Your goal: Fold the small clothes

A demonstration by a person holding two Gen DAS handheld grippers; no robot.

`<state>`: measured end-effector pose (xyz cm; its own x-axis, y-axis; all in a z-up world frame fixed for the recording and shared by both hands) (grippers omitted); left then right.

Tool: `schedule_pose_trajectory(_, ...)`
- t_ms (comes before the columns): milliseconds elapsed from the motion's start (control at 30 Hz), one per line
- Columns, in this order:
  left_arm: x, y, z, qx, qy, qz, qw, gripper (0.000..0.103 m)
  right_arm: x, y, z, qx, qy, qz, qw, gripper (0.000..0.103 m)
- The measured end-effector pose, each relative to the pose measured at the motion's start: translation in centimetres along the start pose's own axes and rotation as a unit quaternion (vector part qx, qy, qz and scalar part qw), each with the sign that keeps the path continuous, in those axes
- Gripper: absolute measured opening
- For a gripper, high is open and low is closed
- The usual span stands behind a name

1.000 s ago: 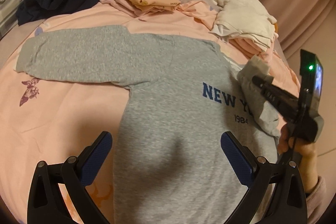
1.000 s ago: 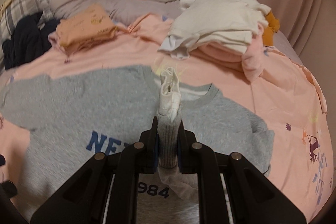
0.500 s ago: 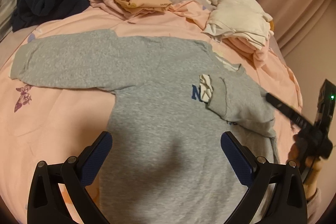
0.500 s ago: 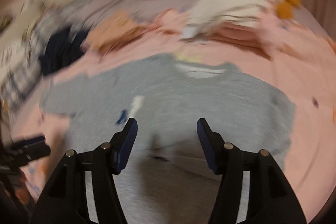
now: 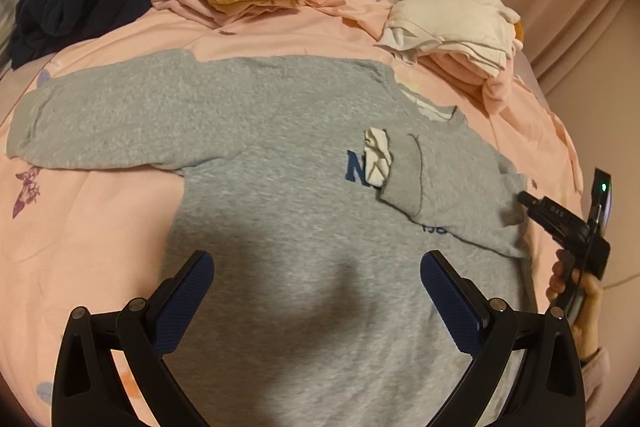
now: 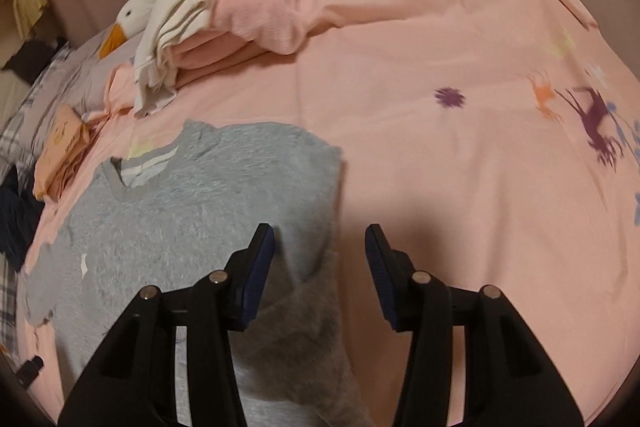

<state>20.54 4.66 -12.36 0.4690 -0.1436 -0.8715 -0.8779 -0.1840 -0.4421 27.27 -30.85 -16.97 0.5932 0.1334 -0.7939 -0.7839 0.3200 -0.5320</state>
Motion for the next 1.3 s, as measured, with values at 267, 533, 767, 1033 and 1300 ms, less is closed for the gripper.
schedule_pose_trajectory(267,1.2,-0.4,-1.3,0.012,-0.011,0.009,0.9998,0.102,-0.3,-0.9,-1.2,-0.025,-0.032,-0.004,0.999,0.005)
schedule_pose_trajectory(533,1.3,-0.7,-1.6,0.014,-0.012,0.010,0.9998,0.102,0.6,-2.0,-9.9,0.146,-0.109,0.018,0.983,0.003)
schedule_pose_trajectory(767,1.1,-0.5,-1.0,0.007,-0.016,0.010,0.9998,0.102,-1.2,-0.9,-10.5,0.157,-0.115,-0.011,0.981,0.011)
schedule_pose_trajectory(1033,0.1,0.8,-0.7,0.000,-0.004,0.011,0.9999,0.102,-4.2,1.8,-3.7,0.049,-0.115,0.018,0.992,0.049)
schedule_pose_trajectory(1300,-1.5,1.9,2.9,-0.028,-0.015,0.005,0.9995,0.102,-1.0,4.0,-3.6,-0.006,-0.033,0.053,0.998,0.006)
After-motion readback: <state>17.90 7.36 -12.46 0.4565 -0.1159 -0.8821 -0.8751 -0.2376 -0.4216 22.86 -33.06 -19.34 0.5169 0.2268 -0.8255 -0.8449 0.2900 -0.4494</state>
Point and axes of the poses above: each gripper's, at about its wrist camera, not at the fingertips, and x roughly the way its jaws point, z to its left, y to its underside, the point moved 4 cm from there along x, roughly the way its jaws point, and after that the axes turned 8 degrees about -y, right-handed, at the moved point
